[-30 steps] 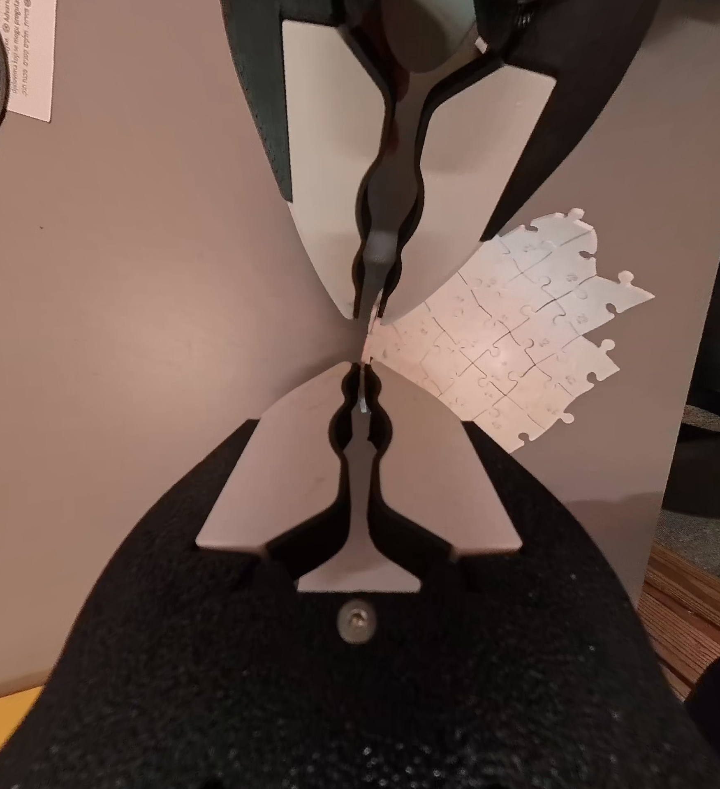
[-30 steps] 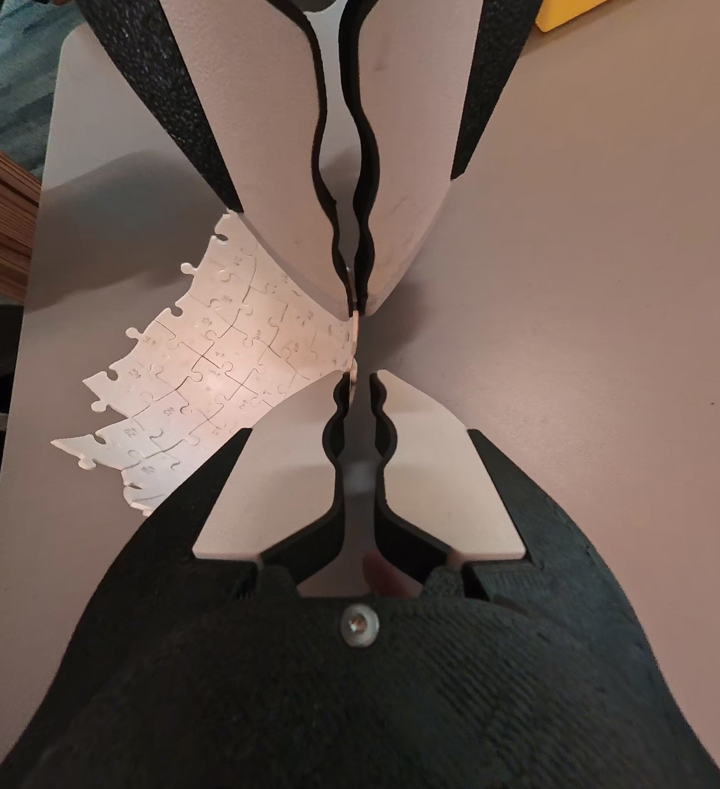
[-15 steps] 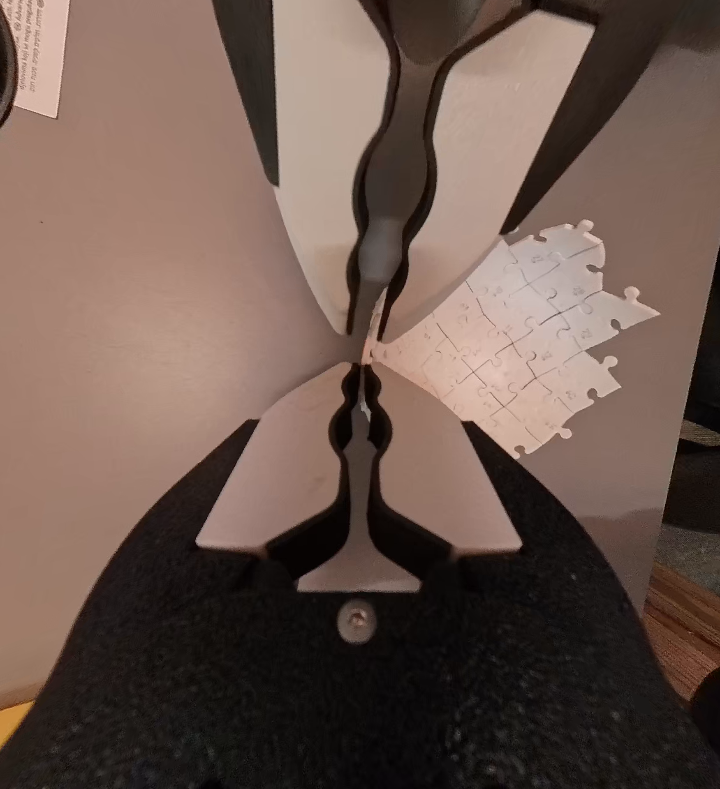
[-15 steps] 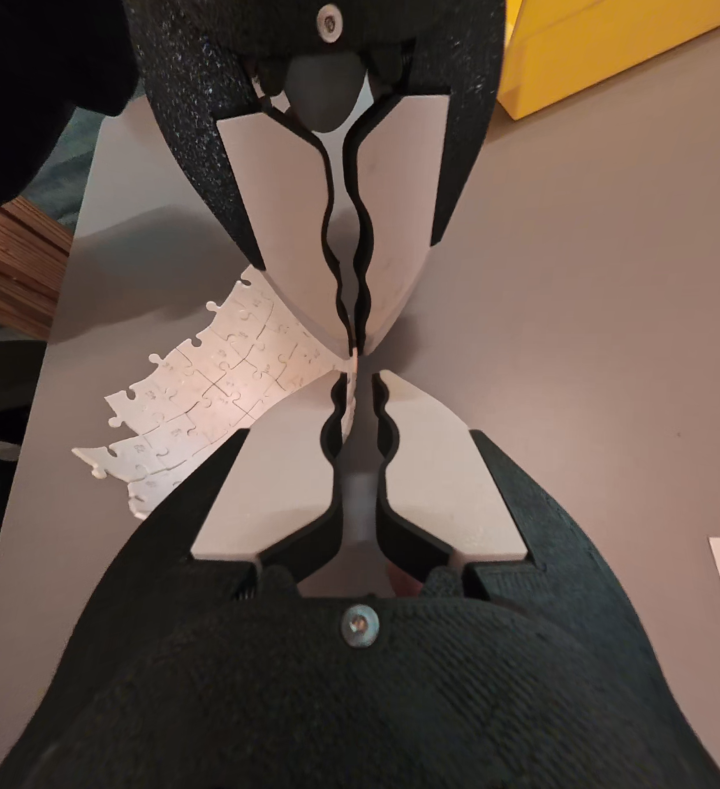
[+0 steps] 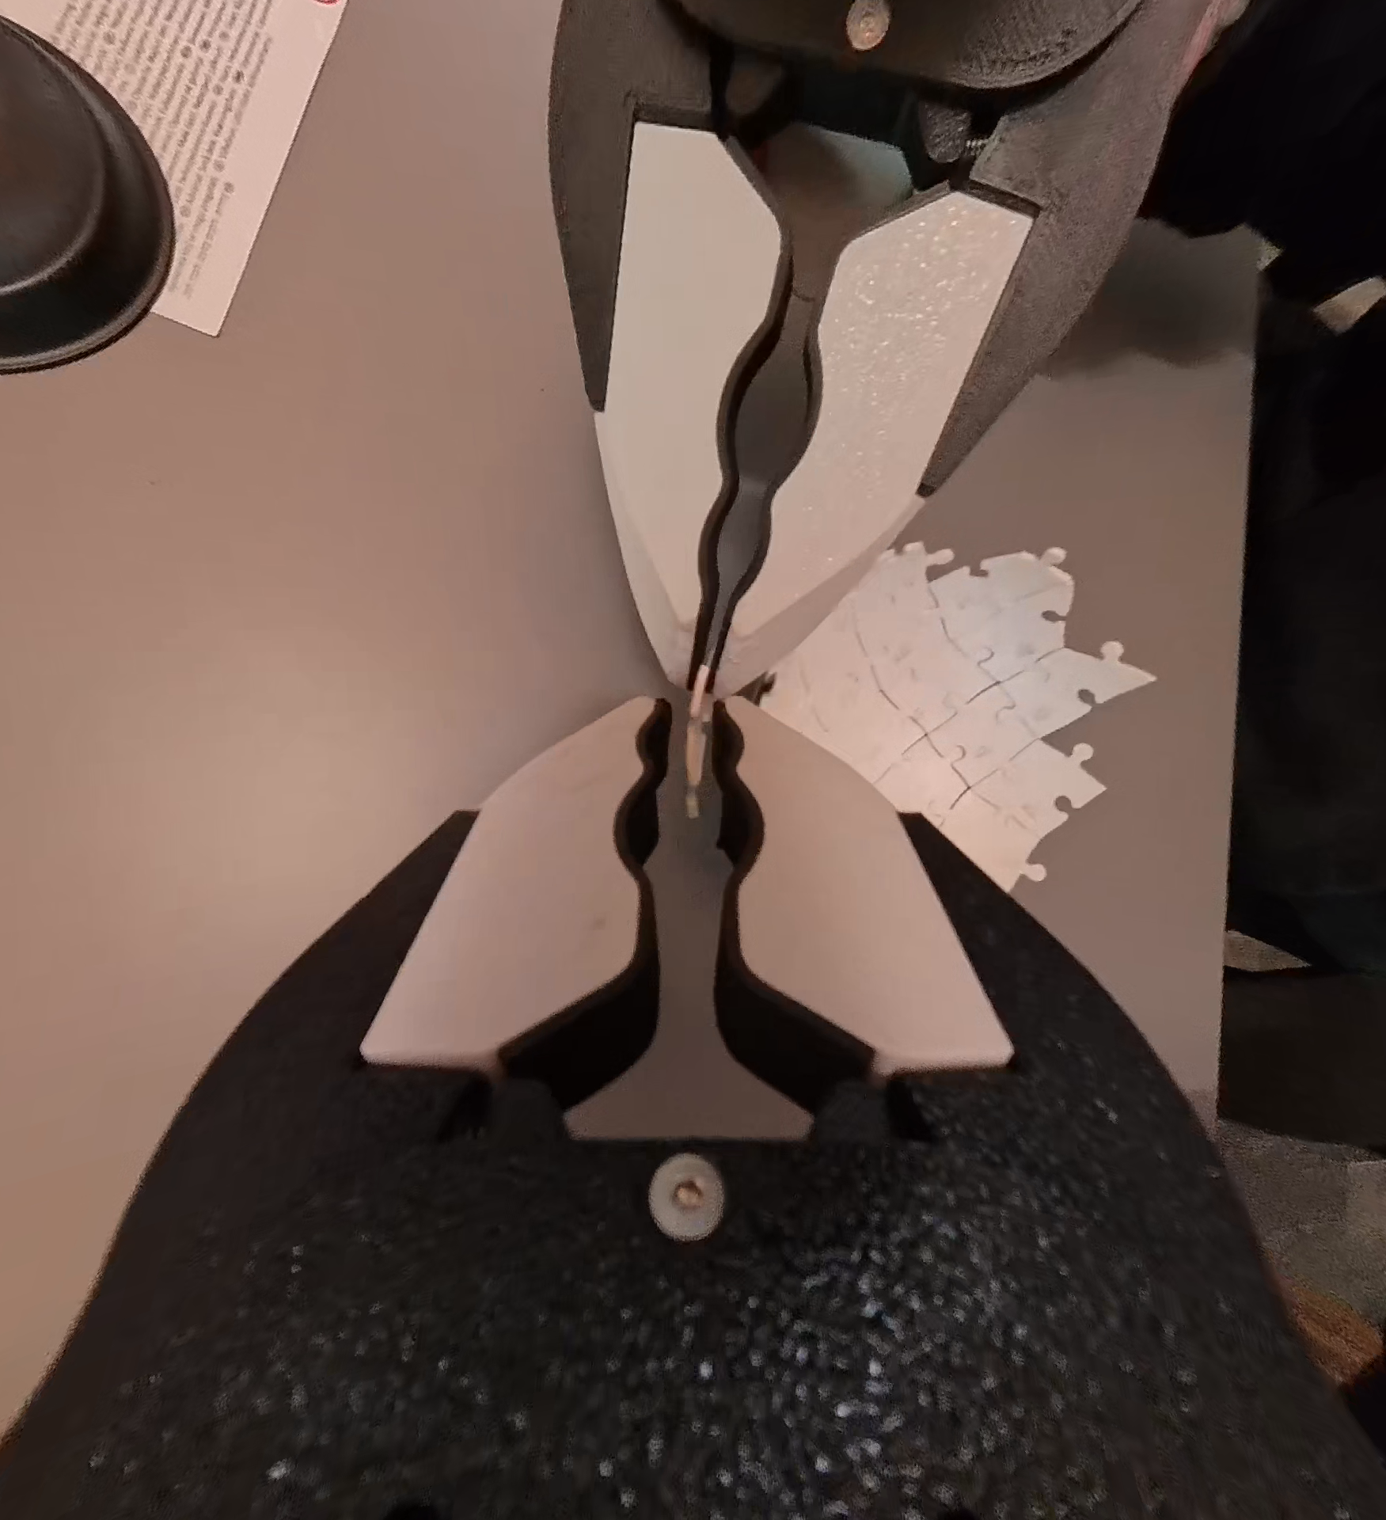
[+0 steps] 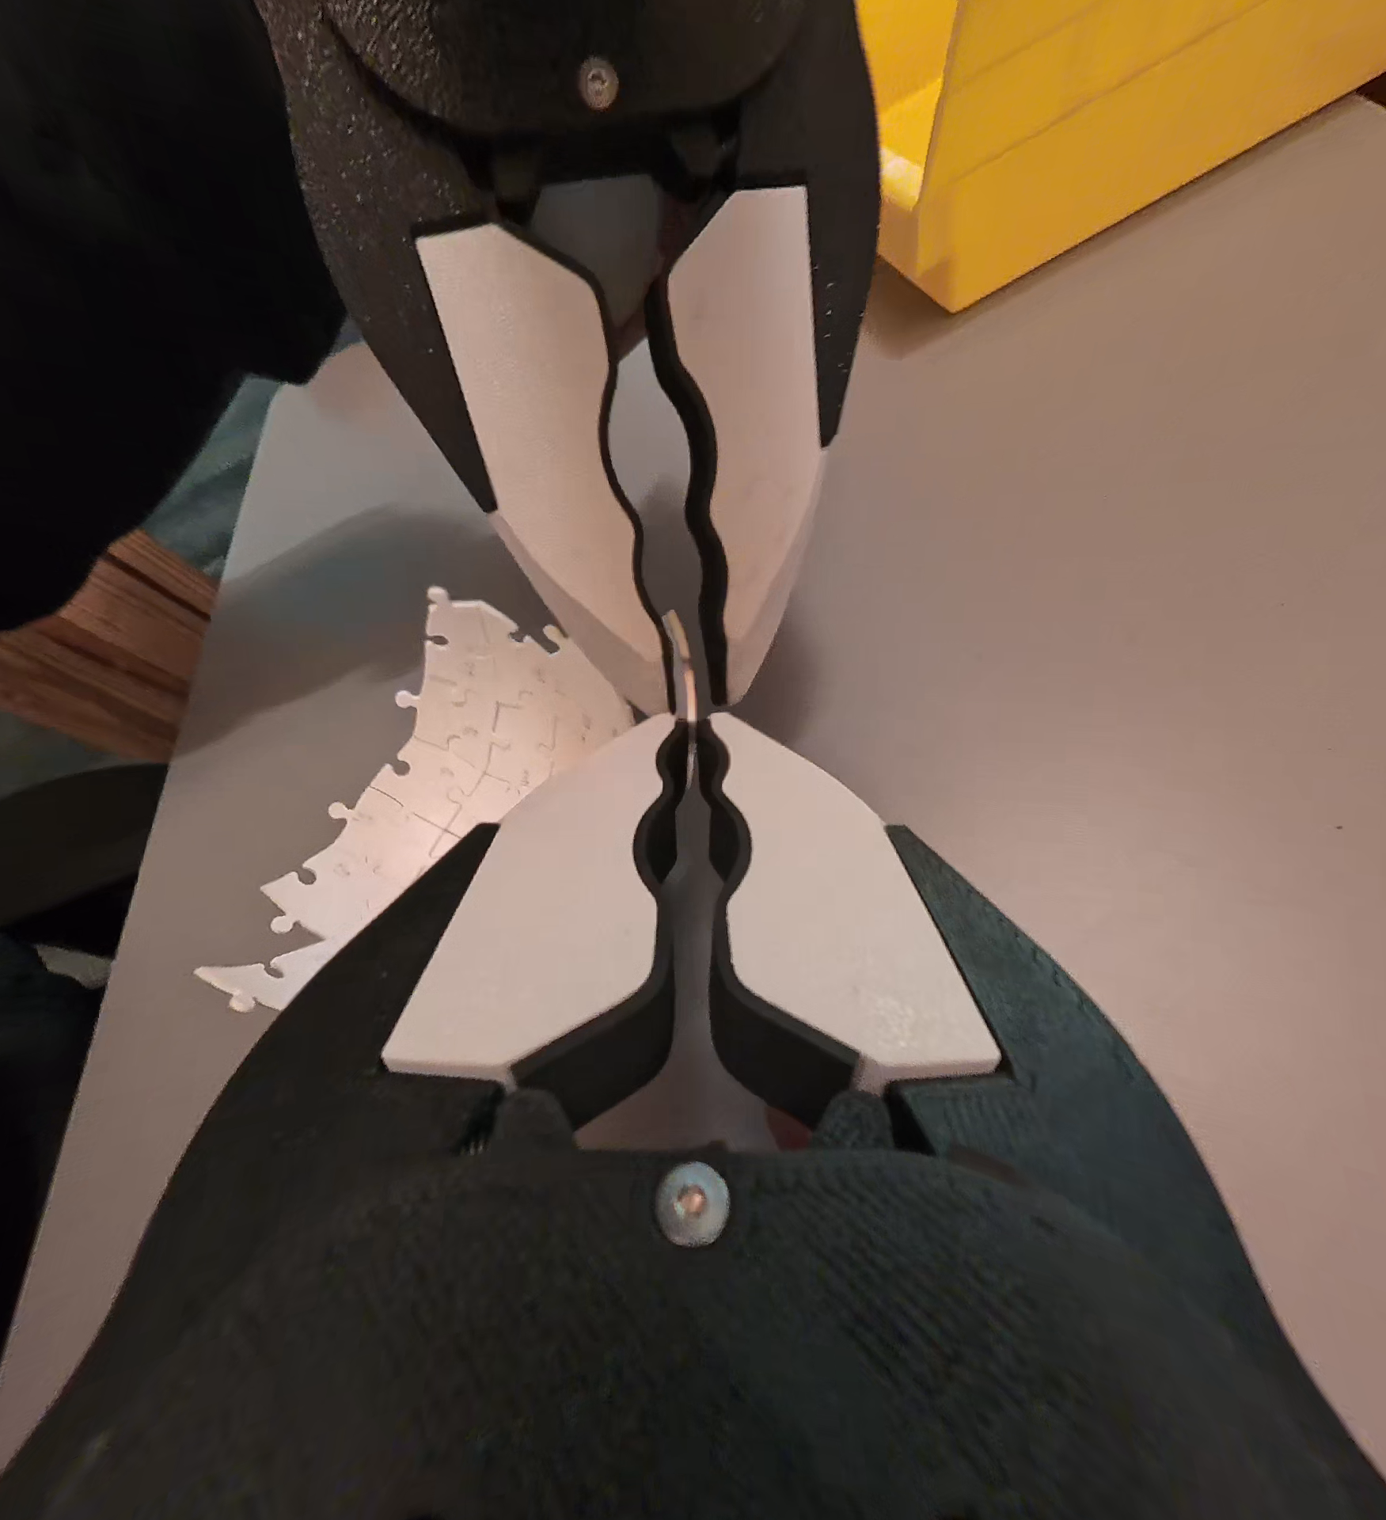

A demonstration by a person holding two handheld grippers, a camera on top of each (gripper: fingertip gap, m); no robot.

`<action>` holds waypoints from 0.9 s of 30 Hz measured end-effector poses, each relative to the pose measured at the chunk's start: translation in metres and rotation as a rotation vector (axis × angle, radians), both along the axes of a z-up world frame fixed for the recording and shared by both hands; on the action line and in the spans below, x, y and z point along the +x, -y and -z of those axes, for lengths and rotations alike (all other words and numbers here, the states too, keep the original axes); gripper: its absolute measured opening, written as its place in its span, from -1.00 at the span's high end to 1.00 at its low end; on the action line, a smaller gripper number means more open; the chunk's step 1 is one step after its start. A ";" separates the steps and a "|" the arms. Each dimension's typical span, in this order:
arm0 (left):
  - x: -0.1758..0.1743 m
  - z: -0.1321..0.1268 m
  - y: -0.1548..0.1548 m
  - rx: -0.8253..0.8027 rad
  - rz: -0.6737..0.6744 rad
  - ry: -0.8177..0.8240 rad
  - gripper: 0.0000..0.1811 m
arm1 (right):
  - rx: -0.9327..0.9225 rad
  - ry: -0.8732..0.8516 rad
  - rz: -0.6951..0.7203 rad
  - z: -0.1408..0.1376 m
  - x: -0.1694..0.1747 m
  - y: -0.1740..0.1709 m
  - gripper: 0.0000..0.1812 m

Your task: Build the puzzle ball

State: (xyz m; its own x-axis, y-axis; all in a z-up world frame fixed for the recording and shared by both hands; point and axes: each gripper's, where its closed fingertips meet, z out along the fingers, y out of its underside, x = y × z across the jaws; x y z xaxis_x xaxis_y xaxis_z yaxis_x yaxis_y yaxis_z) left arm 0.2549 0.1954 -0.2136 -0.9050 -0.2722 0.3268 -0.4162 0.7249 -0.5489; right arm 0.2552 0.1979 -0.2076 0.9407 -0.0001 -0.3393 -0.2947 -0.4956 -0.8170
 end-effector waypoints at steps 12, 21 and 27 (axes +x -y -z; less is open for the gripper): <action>0.003 -0.013 0.001 -0.104 -0.050 0.008 0.97 | 0.143 -0.085 0.080 -0.019 0.006 -0.001 0.97; 0.006 -0.023 -0.001 -0.137 -0.056 0.072 0.98 | 0.200 -0.106 0.094 -0.027 0.008 -0.002 0.97; 0.005 -0.026 -0.004 -0.111 -0.055 0.098 0.98 | 0.168 -0.094 0.065 -0.028 0.005 0.001 0.95</action>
State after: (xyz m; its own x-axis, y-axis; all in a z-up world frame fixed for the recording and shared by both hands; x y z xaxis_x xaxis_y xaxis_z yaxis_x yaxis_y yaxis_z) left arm 0.2604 0.1994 -0.1879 -0.9189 -0.2893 0.2684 -0.3940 0.6352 -0.6643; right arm 0.2607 0.1971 -0.1797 0.9046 0.0044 -0.4263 -0.4007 -0.3323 -0.8538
